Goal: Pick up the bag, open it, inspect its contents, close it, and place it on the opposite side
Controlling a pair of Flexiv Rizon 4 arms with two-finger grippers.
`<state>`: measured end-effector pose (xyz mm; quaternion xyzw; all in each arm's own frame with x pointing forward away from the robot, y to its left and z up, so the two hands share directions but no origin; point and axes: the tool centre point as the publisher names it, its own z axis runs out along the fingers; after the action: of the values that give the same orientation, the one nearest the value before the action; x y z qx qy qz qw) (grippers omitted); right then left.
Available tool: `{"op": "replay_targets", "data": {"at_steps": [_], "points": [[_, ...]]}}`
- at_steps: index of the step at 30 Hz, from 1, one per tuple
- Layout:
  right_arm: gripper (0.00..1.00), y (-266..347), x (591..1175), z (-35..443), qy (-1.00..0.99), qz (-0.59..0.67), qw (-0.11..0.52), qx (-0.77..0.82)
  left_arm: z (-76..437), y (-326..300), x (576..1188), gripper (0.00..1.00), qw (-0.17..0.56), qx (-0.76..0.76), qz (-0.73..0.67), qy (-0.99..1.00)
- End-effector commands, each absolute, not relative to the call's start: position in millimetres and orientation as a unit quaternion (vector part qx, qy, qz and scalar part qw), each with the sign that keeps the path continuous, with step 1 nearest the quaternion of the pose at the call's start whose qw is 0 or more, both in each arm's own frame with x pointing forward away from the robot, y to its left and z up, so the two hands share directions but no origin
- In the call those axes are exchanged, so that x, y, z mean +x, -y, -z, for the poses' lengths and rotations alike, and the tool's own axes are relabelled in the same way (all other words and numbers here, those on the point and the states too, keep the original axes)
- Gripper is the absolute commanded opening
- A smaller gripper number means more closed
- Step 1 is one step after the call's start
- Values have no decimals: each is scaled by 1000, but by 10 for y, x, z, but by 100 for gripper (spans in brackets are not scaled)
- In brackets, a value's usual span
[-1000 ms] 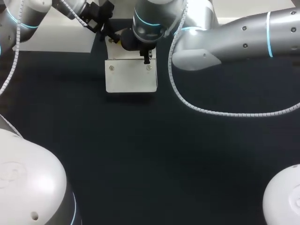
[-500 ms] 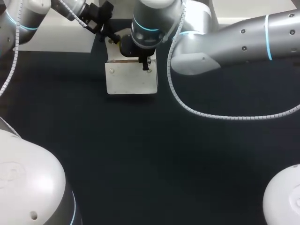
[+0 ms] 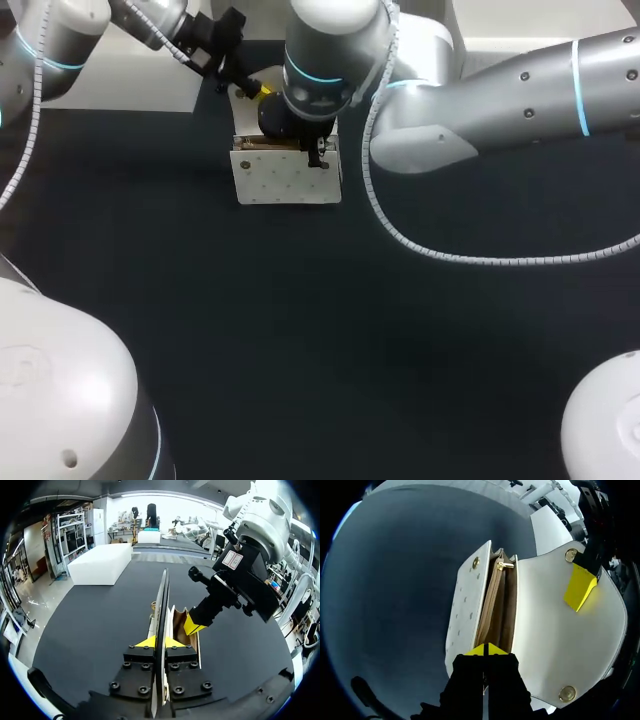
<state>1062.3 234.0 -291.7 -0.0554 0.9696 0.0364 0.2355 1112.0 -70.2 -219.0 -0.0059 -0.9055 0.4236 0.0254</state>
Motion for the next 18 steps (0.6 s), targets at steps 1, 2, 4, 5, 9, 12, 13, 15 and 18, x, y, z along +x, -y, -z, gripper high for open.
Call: {"op": "replay_targets", "data": {"at_steps": [1, 2, 4, 5, 9, 12, 13, 15, 18], "points": [[0, -2315, 10623, 2973, -970, -34, 237, -52, 2177, 703, 11087, 0, 30, -12, -429, 903], [0, -2304, 10638, 2980, -969, -34, 239, -50, 2178, 714, 11074, 0, 32, -15, -428, 903], [0, -2290, 10674, 2979, -968, -33, 245, -47, 2177, 733, 11044, 0, 35, -20, -428, 903], [0, -2289, 10688, 2974, -967, -32, 247, -47, 2177, 738, 11037, 0, 37, -21, -428, 903], [0, -2294, 10773, 2919, -962, -31, 266, -52, 2174, 752, 11010, 0, 41, -25, -428, 902], [0, -2296, 10837, 2911, -962, -29, 268, -53, 2169, 757, 10998, 0, 43, -27, -428, 902], [0, -2297, 10851, 2920, -962, -28, 267, -54, 2166, 756, 10994, 0, 43, -27, -428, 902], [0, -2301, 10855, 2950, -964, -26, 261, -55, 2163, 753, 10991, 0, 43, -26, -430, 902], [0, -2302, 10809, 3026, -966, -26, 249, -57, 2170, 739, 10990, 0, 46, -23, -433, 900]]}}
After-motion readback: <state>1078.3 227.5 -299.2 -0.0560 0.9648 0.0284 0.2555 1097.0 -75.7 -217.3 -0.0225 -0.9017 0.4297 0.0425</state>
